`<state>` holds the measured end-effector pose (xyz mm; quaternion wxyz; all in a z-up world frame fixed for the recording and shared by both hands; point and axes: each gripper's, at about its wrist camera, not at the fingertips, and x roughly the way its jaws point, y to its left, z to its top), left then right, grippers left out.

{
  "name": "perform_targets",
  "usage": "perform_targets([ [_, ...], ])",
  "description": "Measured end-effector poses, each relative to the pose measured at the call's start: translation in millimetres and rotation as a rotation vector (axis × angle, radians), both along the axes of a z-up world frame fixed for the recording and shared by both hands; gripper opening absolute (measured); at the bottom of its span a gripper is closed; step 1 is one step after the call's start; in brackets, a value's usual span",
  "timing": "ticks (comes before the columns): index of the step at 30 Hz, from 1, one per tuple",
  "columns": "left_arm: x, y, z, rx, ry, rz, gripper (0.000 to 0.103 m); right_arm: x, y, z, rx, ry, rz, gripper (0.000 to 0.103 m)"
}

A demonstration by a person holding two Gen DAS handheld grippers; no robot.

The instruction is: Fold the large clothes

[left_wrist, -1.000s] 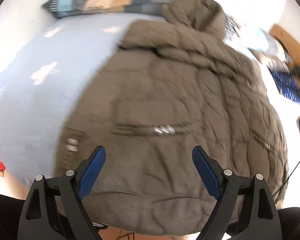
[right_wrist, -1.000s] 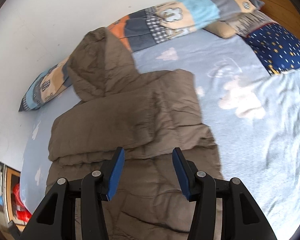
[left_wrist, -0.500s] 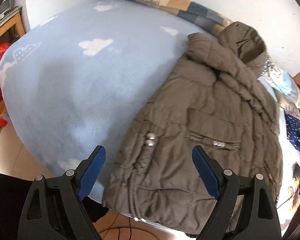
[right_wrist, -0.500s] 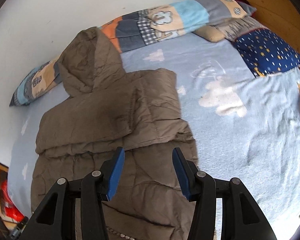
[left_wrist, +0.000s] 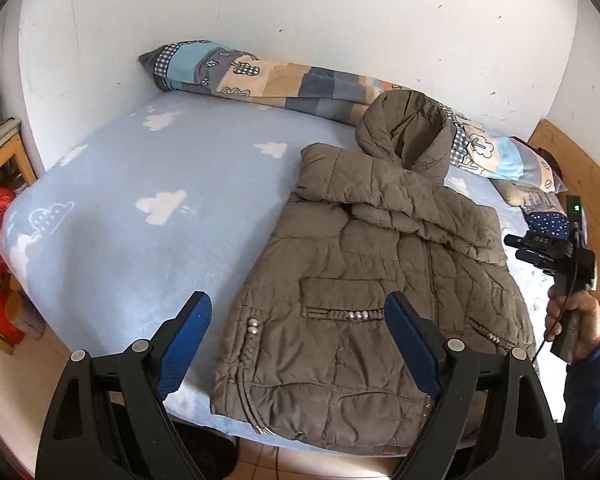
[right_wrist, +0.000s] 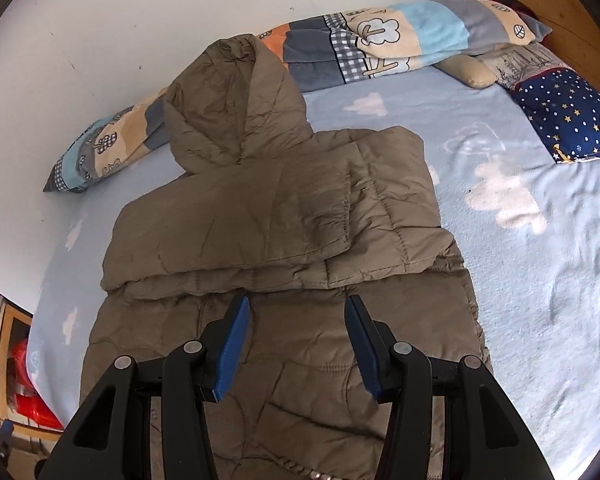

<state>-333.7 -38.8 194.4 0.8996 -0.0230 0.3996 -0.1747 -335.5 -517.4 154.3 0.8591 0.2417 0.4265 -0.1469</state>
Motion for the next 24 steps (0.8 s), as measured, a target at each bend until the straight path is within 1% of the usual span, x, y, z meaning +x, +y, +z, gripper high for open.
perform_targets([
  [4,2.9,-12.0,-6.0,-0.006,0.021,-0.024,0.087,-12.1,-0.2,3.5,-0.013,-0.009,0.006,0.054],
  [9,8.4,-47.5,-10.5,0.015,0.003,-0.086,0.087,-22.9,-18.5,-2.0,-0.002,0.003,-0.035,0.054],
  [14,22.3,-90.2,-9.6,0.071,-0.066,-0.136,0.087,-18.1,-23.9,-7.1,-0.003,0.018,-0.041,0.054],
  [16,30.3,-107.6,-10.3,0.109,-0.106,-0.145,0.087,-11.1,-21.2,-10.0,-0.006,0.024,-0.036,0.054],
  [19,43.6,-126.9,-11.8,0.143,-0.147,-0.161,0.087,0.2,-16.0,-17.3,-0.01,0.045,-0.016,0.053],
  [24,73.1,-155.3,-19.7,0.165,-0.184,-0.187,0.087,17.7,-7.9,-28.2,-0.022,0.079,0.002,0.054],
])
